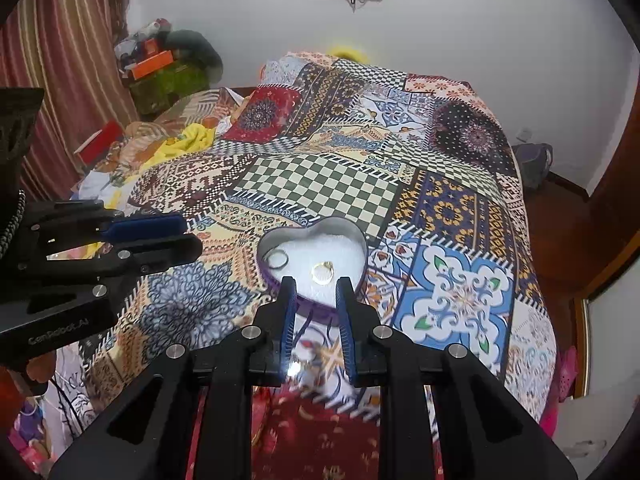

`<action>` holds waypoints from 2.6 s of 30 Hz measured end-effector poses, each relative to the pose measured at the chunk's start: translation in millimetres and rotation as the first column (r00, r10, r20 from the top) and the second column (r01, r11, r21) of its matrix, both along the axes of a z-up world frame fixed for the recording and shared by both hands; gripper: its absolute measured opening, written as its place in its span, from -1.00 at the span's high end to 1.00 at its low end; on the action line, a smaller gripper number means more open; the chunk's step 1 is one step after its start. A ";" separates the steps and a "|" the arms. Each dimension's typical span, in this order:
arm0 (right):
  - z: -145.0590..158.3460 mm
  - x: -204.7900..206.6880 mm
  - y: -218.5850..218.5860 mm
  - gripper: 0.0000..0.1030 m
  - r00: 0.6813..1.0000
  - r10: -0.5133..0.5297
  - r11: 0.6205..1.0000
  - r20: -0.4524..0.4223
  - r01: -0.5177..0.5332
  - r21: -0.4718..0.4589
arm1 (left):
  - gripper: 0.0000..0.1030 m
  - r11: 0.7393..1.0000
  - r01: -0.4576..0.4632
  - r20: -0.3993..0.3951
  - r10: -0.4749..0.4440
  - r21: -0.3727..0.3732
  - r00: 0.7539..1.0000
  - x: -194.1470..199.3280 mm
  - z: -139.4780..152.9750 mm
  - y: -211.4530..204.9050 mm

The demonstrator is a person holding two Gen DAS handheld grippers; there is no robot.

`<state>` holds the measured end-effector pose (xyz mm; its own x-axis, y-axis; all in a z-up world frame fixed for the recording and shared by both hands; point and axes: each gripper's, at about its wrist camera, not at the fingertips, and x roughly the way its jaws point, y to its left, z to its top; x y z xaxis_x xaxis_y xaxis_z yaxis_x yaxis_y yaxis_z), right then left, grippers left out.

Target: Organize jewelry

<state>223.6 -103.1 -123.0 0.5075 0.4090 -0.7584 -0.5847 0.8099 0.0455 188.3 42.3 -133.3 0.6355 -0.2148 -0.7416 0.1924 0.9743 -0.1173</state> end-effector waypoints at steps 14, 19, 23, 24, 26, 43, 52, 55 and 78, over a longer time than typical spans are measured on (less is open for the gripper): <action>-0.4 -36.0 -23.2 0.29 0.998 -0.056 0.998 0.016 0.056 0.010 | 0.57 0.997 0.068 -0.082 -0.066 0.022 0.994 -36.0 -24.1 -29.3; -11.3 -42.6 -33.6 0.29 0.996 -0.087 0.996 0.002 0.087 -0.005 | 0.57 0.993 0.112 -0.129 -0.109 0.023 0.986 -38.1 -40.5 -44.9; -21.2 -44.0 -40.7 0.29 0.994 -0.106 0.994 -0.016 0.106 -0.016 | 0.57 0.991 0.130 -0.169 -0.125 0.015 0.978 -35.7 -54.8 -52.9; -23.5 -44.1 -41.7 0.29 0.994 -0.109 0.994 -0.018 0.109 -0.021 | 0.57 0.992 0.129 -0.175 -0.124 0.015 0.977 -35.0 -57.2 -54.0; -26.7 -46.4 -43.6 0.29 0.994 -0.111 0.994 -0.023 0.111 -0.024 | 0.57 0.991 0.130 -0.190 -0.127 0.006 0.974 -32.3 -62.4 -55.4; -52.9 -47.1 -45.8 0.29 0.991 -0.113 0.993 -0.071 0.109 -0.055 | 0.57 0.992 0.125 -0.172 -0.125 -0.011 0.977 -15.5 -78.3 -63.1; -55.0 -46.6 -47.0 0.29 0.990 -0.115 0.991 -0.078 0.109 -0.076 | 0.74 0.994 0.111 -0.132 -0.111 -0.009 0.985 -24.5 -75.0 -60.0; -56.4 -43.6 -45.4 0.29 0.990 -0.114 0.991 -0.082 0.107 -0.080 | 0.74 0.995 0.102 -0.111 -0.103 -0.014 0.989 -30.3 -68.8 -53.7; -77.7 -19.9 -4.5 0.29 0.995 -0.027 0.995 -0.092 0.019 -0.095 | 0.74 0.998 -0.010 -0.044 0.007 -0.063 0.999 -33.6 -48.7 -10.1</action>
